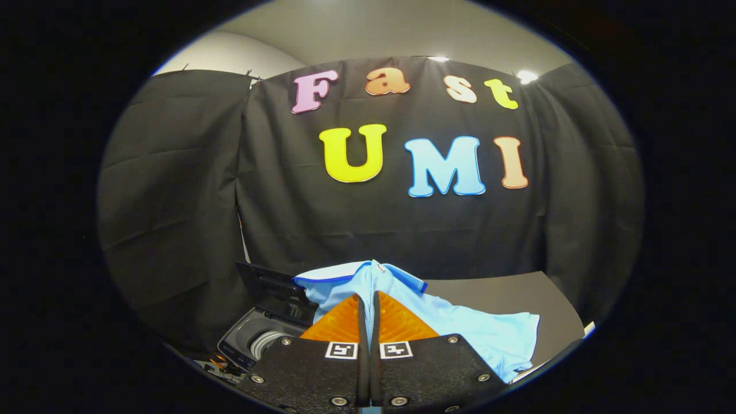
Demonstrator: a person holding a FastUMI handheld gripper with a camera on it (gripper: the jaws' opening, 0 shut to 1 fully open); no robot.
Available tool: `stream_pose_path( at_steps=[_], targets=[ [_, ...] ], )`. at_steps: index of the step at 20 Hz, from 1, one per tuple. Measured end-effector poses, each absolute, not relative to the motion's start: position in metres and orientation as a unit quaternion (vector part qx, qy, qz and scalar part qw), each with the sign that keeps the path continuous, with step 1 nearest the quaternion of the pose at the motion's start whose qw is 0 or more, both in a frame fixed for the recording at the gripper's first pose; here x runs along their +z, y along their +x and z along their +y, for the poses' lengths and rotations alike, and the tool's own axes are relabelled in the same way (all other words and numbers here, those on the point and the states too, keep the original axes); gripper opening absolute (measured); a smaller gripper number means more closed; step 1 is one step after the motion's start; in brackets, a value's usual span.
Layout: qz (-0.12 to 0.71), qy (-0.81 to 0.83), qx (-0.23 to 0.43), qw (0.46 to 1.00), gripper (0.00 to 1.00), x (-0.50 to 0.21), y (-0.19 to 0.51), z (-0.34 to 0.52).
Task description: Put the clothes into the washing machine and then close the washing machine lid.
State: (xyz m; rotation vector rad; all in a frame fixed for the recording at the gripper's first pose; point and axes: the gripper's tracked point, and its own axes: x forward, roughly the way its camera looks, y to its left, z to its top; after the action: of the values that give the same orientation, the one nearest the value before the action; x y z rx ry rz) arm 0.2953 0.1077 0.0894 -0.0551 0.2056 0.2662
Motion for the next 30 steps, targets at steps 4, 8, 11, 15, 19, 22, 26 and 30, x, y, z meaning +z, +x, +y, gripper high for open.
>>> stream_pose_path(
  at_steps=[4,8,11,15,19,22,26,30],
  targets=[
    [0.083,-0.022,0.148,0.985,0.00,0.099,0.289,0.149],
    [0.067,-0.027,0.163,0.984,0.00,0.103,0.285,0.191],
    [0.067,-0.024,0.175,0.982,0.00,0.100,0.281,0.221],
    [0.065,-0.019,0.188,0.980,0.00,0.095,0.279,0.260],
    [0.070,-0.017,0.195,0.978,0.00,0.080,0.280,0.294],
    [0.079,-0.014,0.199,0.977,0.00,0.065,0.283,0.312],
    [0.093,-0.008,0.209,0.974,0.00,0.037,0.289,0.337],
    [0.112,-0.006,0.218,0.969,0.00,-0.002,0.297,0.359]
  ],
)
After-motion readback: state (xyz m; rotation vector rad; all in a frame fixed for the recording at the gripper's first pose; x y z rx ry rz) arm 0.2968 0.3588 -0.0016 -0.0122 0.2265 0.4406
